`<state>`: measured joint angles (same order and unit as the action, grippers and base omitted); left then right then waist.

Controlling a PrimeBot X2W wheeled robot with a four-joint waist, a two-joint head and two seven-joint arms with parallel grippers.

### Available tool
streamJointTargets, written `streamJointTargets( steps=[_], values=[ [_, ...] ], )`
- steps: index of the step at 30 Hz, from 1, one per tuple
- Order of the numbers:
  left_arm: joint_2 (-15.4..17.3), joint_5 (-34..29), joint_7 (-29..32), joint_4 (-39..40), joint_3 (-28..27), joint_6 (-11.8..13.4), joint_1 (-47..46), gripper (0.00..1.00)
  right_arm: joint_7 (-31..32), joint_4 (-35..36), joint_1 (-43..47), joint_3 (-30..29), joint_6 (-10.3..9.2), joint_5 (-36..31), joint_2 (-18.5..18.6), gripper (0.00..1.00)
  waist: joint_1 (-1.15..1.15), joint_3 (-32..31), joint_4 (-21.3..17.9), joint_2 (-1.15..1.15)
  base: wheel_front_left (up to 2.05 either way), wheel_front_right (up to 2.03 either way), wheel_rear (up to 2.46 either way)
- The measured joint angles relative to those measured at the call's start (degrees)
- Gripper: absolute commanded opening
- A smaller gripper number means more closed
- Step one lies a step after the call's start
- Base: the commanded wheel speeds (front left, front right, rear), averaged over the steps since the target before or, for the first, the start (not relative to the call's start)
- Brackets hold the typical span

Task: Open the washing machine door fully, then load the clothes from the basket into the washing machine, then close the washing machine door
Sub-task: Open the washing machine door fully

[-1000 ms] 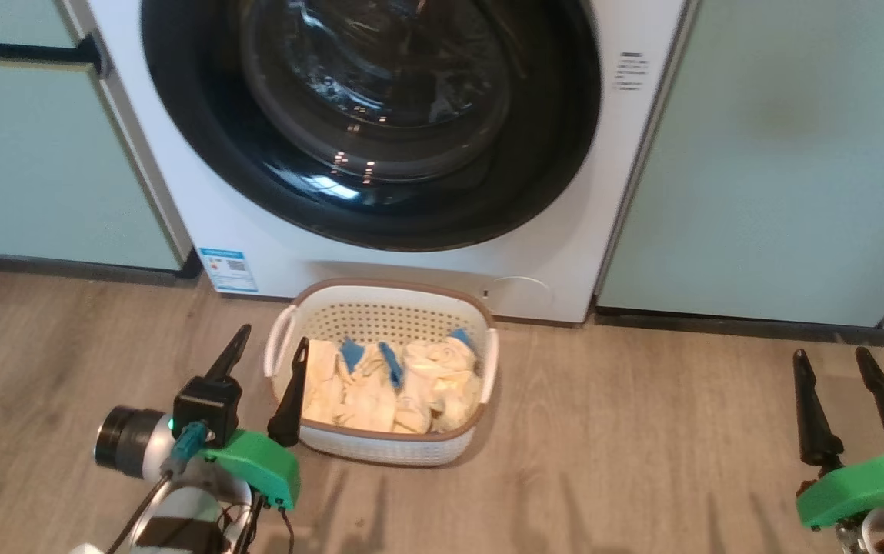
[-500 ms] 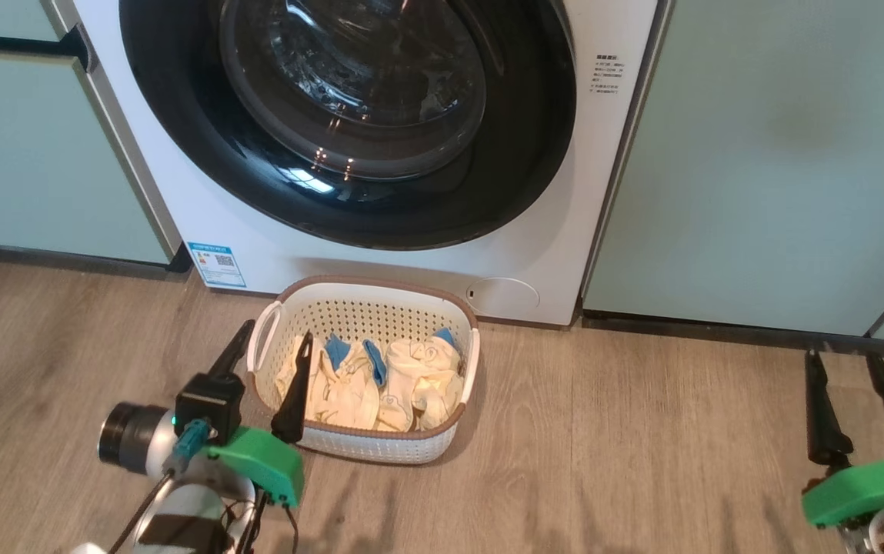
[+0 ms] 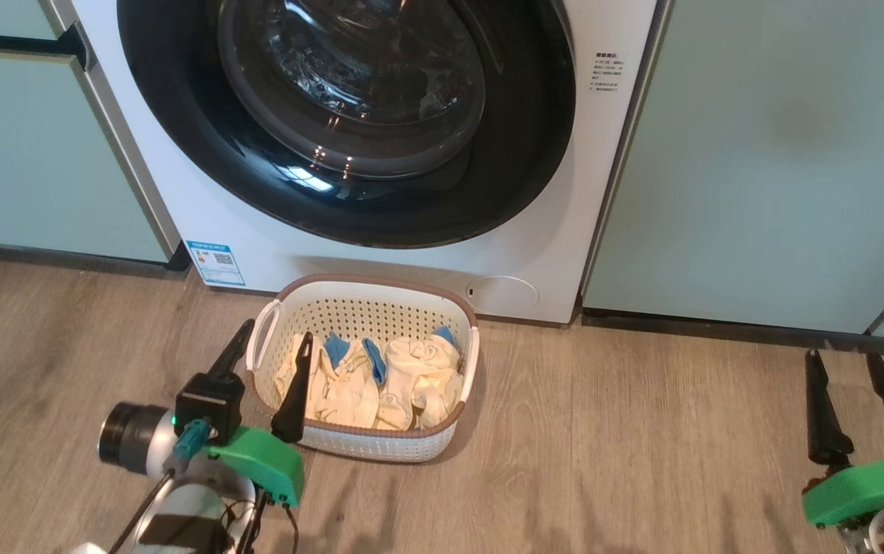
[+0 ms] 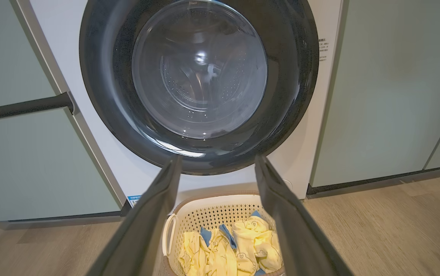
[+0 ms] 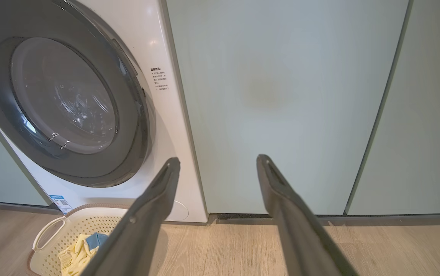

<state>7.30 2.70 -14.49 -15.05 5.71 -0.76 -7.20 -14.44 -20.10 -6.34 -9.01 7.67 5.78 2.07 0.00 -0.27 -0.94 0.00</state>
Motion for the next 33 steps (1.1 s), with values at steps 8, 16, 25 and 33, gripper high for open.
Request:
streamJointTargets(
  steps=[8, 16, 25, 33],
  values=[
    [0.00, 0.00, 0.00, 0.00, 0.00, 0.00, 0.00, 1.00, 0.00, 0.01, 0.00, -0.03, 0.00, 0.00, 0.00, 1.00, 0.00, 0.25, -0.03, 0.00, 0.00, 0.00, 0.00],
    [-0.19, 1.41, 0.00, -0.53, -0.16, 0.02, -0.01, 1.00, 0.00, 0.03, 0.00, -0.02, 0.00, 0.00, 0.00, 1.00, 0.00, 0.83, 0.01, 0.00, 0.00, 0.00, 0.00],
    [-0.24, 1.41, 0.00, -0.63, -0.60, 0.30, -0.25, 1.00, 0.00, 0.36, -0.04, -0.12, 0.00, 0.01, 0.00, 0.91, 0.00, 2.95, 0.19, 0.00, 0.00, 0.00, 0.00],
    [-0.30, 1.40, -0.09, 0.59, -1.12, 0.43, -2.87, 1.00, 0.00, 0.53, -2.20, -0.16, 0.00, 0.76, 0.00, 0.00, 0.00, 5.69, 0.33, 0.00, 0.00, 0.00, 0.00]
  ],
)
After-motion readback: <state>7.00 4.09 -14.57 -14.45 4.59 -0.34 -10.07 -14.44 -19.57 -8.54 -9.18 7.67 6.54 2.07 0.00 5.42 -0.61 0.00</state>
